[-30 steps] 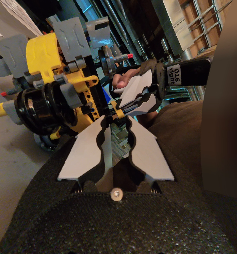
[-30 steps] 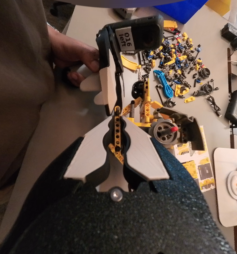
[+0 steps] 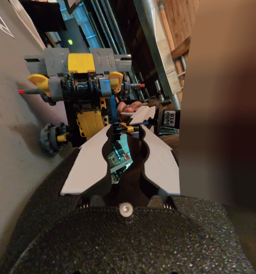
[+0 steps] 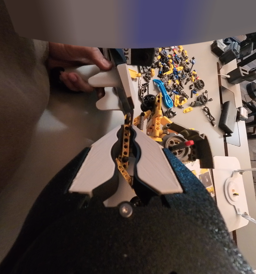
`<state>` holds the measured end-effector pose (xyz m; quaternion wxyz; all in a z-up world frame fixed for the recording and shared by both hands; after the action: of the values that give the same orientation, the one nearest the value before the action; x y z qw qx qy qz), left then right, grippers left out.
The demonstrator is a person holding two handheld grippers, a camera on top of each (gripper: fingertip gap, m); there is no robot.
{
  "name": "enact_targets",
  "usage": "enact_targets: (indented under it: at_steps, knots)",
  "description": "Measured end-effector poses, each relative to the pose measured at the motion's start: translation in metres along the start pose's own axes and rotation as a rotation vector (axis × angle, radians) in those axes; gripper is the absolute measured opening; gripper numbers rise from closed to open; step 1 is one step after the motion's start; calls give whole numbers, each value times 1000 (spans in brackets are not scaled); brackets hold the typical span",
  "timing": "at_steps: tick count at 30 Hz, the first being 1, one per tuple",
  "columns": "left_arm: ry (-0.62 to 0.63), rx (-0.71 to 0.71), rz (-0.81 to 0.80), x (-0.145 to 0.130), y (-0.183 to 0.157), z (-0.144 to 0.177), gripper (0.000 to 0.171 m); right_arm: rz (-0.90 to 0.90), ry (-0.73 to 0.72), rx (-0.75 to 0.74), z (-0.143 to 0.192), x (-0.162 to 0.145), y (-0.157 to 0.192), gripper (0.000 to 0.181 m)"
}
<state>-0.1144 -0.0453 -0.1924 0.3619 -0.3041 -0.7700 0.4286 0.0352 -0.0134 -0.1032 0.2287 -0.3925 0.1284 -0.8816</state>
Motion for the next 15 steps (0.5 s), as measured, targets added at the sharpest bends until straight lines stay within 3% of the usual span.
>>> enact_targets:
  at_steps: [6, 9, 15]
  knots:
    - [82, 96, -130, -1, -8, -9, 34, 20, 14, -22, -1, 2, 2, 7]
    - [88, 86, -112, 1, -7, -10, 24, 25, 23, -36, 0, 2, 3, 7]
    - [106, 114, -137, 2, -8, -9, 23, 63, 44, -72, 0, 2, 7, 7]
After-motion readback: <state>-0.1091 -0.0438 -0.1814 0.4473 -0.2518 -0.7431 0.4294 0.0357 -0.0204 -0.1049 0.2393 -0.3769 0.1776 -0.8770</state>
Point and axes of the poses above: each gripper's, where its closed fingertips meet, z back along the fingers, x out of its top, y = z × x across the jaws, the point moved 9 cm from there along z, back along the fingers, and after that the axes turned 1 degree about y, right-handed, at the moved point
